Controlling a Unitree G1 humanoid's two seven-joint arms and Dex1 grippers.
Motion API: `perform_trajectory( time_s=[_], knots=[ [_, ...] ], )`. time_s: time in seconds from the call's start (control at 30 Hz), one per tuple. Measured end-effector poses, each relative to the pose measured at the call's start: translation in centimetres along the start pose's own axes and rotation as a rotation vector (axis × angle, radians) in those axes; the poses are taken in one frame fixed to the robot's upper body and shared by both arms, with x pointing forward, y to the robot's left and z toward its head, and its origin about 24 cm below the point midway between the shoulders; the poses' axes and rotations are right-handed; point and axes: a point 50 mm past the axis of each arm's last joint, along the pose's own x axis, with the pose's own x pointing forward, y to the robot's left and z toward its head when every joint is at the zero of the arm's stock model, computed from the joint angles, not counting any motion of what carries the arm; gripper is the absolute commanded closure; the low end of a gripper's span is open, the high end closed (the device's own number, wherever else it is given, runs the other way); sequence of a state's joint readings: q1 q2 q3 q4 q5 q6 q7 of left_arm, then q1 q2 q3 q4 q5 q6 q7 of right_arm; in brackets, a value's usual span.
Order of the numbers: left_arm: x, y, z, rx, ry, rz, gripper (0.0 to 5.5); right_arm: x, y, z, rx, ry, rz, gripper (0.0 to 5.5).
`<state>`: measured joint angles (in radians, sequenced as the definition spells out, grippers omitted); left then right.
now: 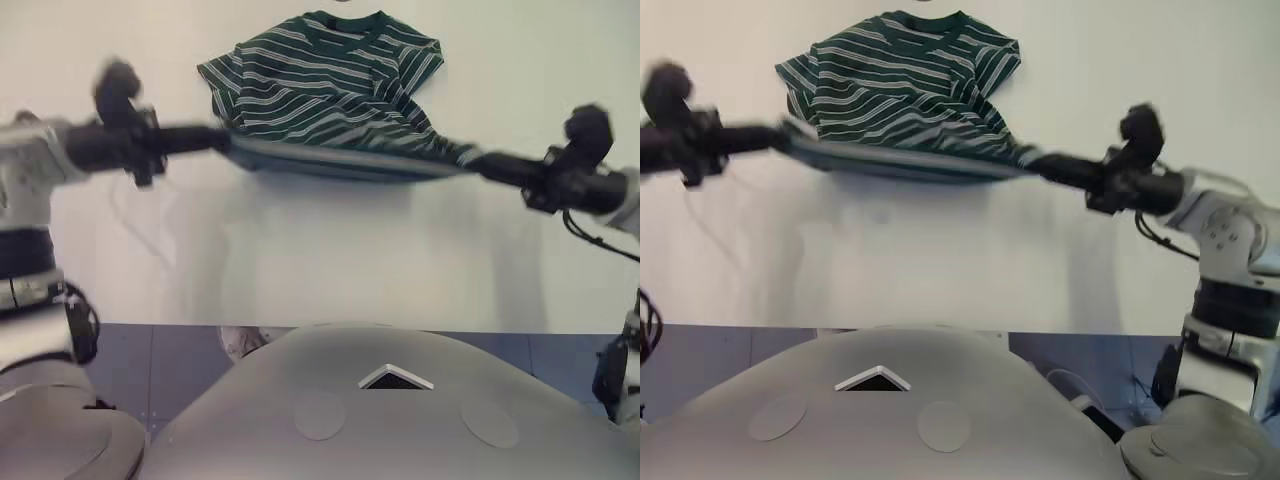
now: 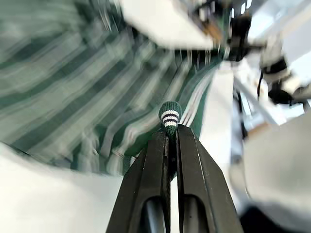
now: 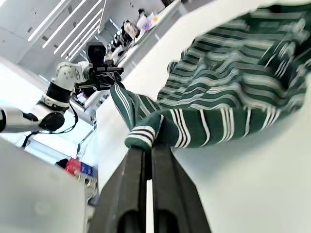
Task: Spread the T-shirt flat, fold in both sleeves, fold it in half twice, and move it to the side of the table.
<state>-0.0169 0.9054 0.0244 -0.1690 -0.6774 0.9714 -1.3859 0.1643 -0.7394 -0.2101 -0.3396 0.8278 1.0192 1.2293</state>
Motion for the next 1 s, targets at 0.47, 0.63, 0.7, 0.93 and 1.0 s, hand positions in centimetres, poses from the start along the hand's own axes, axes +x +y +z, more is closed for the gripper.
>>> perform_trajectory(
  time_s=[0.47,0.63,0.7,0.93,1.0],
  knots=[
    [0.0,-5.8,0.6,0.196,0.347,-0.121,4.61,0.2,4.6,-1.2,-0.204,0.274,-0.034,4.17],
    [-0.5,0.2,9.9,0.338,-0.107,0.305,5.46,3.4,2.3,8.8,-0.461,-0.146,-0.176,5.27],
    [1.9,3.3,9.2,0.372,-0.076,0.462,5.50,7.4,0.2,8.4,-0.457,-0.116,-0.260,5.46],
    [7.7,8.4,6.1,0.501,0.079,0.657,5.50,15.8,-4.0,4.0,-0.725,0.275,-0.545,5.46],
    [8.0,8.7,5.9,0.541,0.091,0.675,5.50,12.6,-4.5,3.2,-0.775,0.400,-0.572,5.46]
  ],
)
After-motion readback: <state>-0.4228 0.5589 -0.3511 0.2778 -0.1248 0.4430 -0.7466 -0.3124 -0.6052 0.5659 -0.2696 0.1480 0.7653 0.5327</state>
